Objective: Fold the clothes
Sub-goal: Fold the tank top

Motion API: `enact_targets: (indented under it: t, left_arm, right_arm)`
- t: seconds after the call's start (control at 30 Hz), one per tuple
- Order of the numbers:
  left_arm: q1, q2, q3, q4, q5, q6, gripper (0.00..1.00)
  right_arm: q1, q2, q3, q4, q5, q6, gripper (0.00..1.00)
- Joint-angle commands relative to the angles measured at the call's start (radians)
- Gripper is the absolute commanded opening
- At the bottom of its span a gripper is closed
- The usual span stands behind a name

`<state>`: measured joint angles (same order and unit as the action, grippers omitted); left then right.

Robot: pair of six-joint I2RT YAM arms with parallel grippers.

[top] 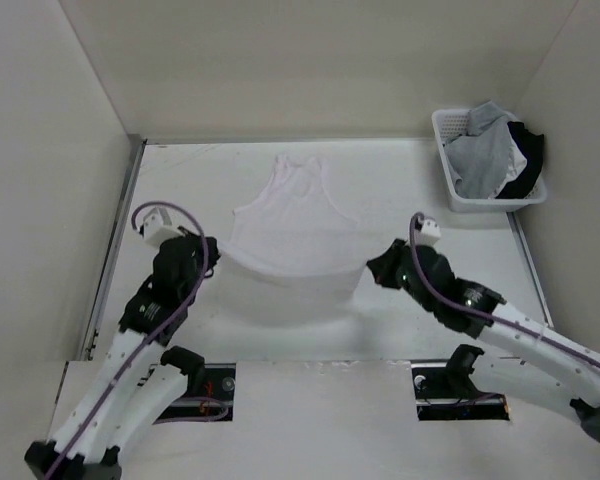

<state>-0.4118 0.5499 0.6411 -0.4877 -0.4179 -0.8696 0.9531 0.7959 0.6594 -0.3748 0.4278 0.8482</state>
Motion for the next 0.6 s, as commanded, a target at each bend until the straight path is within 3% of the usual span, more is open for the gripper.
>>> enact_targets:
  t: [0.0, 0.1, 0.27, 0.3, 0.33, 0.57]
  left_arm:
    - [0.06, 0.254, 0.101, 0.357, -0.009, 0.06, 0.01]
    - [0.133, 0.517, 0.213, 0.507, 0.048, 0.06, 0.01]
    - [0.228, 0.876, 0.438, 0.636, 0.077, 0.038, 0.01]
    - [0.239, 0.951, 0.5, 0.643, 0.083, 0.044, 0.01]
    - [0.254, 1.12, 0.646, 0.629, 0.106, 0.053, 0.01]
    - [0.282, 1.476, 0.949, 0.589, 0.18, 0.081, 0.07]
  right_arm:
    - [-0.261, 0.122, 0.097, 0.227, -0.18, -0.204, 0.0]
    - [-0.462, 0.305, 0.207, 0.341, -0.315, -0.244, 0.0]
    - [-0.627, 0.65, 0.46, 0.415, -0.431, -0.279, 0.0]
    - [-0.65, 0.72, 0.52, 0.418, -0.445, -0.281, 0.0]
    - [-0.691, 0.896, 0.675, 0.409, -0.484, -0.281, 0.0]
    - [-0.715, 1.267, 1.054, 0.35, -0.5, -0.252, 0.04]
